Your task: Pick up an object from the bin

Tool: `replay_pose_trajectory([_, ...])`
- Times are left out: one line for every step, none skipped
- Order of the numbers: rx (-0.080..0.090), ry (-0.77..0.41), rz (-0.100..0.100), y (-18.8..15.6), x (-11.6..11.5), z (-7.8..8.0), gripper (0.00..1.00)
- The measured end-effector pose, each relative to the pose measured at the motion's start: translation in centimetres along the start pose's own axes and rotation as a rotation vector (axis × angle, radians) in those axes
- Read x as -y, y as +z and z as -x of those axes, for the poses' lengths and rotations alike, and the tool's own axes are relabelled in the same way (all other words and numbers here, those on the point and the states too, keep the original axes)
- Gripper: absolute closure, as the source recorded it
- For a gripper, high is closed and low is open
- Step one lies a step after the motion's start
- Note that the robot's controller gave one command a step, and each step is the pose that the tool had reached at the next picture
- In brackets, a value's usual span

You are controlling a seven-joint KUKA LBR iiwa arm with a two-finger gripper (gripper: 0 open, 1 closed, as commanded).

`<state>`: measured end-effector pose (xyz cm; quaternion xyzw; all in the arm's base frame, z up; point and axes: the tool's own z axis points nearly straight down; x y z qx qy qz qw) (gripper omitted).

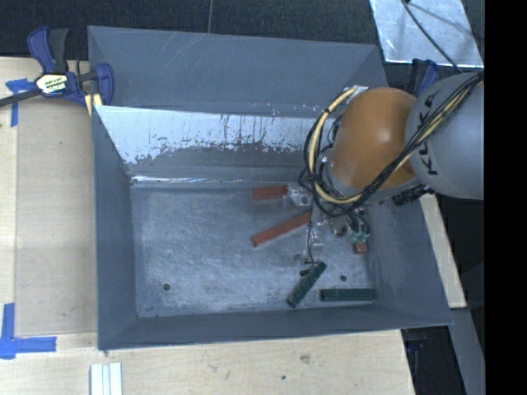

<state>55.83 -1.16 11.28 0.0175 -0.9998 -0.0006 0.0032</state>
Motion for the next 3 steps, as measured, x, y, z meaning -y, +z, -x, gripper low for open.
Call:
replay_pose_trajectory([0.013, -0.208, -0.002, 4.2, 0.1, 2.7, 0.0])
replay_pose_trajectory([0.015, -0.204, -0.001, 4.1, 0.1, 2.7, 1.0])
replay_pose_trajectory([0.02, -0.262, -0.004, -19.6, -2.9, 4.1, 1.0])
